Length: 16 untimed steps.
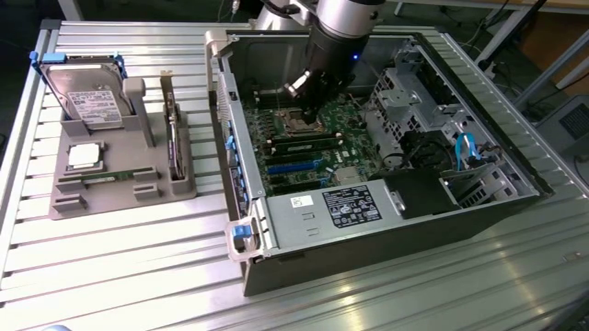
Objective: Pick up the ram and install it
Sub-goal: 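Press down the ram until it locks into place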
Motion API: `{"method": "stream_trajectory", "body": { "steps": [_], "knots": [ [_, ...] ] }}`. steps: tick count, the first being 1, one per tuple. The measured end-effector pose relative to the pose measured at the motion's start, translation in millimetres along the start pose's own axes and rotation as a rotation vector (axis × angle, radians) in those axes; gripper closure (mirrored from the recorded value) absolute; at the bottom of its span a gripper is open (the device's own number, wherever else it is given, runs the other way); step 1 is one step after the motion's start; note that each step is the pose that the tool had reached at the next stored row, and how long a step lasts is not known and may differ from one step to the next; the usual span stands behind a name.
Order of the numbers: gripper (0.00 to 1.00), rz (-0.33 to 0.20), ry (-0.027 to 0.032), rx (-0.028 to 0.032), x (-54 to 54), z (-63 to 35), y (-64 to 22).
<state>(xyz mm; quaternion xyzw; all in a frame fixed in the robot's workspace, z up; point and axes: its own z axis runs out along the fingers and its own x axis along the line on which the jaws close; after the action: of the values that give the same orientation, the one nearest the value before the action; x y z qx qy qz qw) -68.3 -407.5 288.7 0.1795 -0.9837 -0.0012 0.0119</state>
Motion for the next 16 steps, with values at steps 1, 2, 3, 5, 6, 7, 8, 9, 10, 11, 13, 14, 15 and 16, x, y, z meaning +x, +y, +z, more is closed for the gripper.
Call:
{"method": "stream_trajectory", "body": {
  "steps": [1, 2, 3, 5, 6, 7, 8, 9, 10, 11, 13, 14, 15, 16],
  "knots": [
    [0.89, 0.047, 0.0, -0.0002, 0.0, 0.0, 0.0],
    [0.89, 0.069, 0.0001, -0.0003, 0.0, 0.0, 0.0],
    [0.89, 0.1, 0.0, -0.0005, 0.0, 0.0, 0.0],
    [0.89, 0.164, 0.0, -0.001, 0.0, 0.0, 0.0],
    [0.89, 0.19, -0.0001, -0.0015, 0.0, 0.0, 0.0],
    [0.89, 0.218, -0.0003, -0.0021, 0.0, 0.0, 0.0],
    [0.89, 0.249, -0.0004, -0.0029, 0.0, 0.0, 0.0],
    [0.89, 0.279, -0.0006, -0.0035, 0.0, 0.0, 0.0],
    [0.89, 0.303, -0.0007, -0.0041, -0.1, 0.0, -0.1],
    [0.89, 0.32, -0.0008, -0.0045, -0.2, 0.0, -0.1],
    [0.89, 0.335, -0.0009, -0.0049, -0.1, 0.0, 0.0],
    [0.89, 0.335, -0.0009, -0.0049, -0.1, 0.0, 0.0],
    [0.89, 0.336, -0.0009, -0.0049, -0.1, 0.0, 0.0],
    [0.89, 0.335, -0.0009, -0.0049, -0.1, 0.0, -0.1]
  ]
}}
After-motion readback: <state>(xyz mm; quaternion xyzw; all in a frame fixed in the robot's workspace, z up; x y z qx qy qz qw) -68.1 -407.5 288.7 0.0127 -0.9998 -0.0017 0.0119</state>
